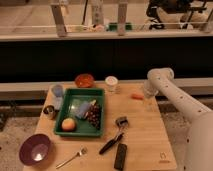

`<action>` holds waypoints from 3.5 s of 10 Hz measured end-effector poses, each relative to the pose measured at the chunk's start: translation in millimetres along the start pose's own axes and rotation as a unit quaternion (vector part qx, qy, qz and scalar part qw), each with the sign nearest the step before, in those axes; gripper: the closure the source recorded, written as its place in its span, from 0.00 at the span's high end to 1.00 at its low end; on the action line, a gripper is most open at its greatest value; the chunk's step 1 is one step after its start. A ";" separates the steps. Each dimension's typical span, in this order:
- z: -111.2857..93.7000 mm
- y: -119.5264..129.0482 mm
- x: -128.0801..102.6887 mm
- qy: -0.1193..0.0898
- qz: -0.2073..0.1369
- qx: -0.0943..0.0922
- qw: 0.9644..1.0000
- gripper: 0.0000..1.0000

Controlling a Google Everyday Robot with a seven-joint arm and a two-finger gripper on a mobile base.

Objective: Place pepper in table surface

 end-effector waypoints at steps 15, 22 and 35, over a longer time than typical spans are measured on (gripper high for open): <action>32.0 -15.1 21.3 -0.030 0.026 -0.007 0.999 0.80; 40.9 -20.9 27.8 -0.047 0.034 -0.012 0.998 0.80; 39.3 -19.4 28.6 -0.047 0.034 -0.014 0.998 0.80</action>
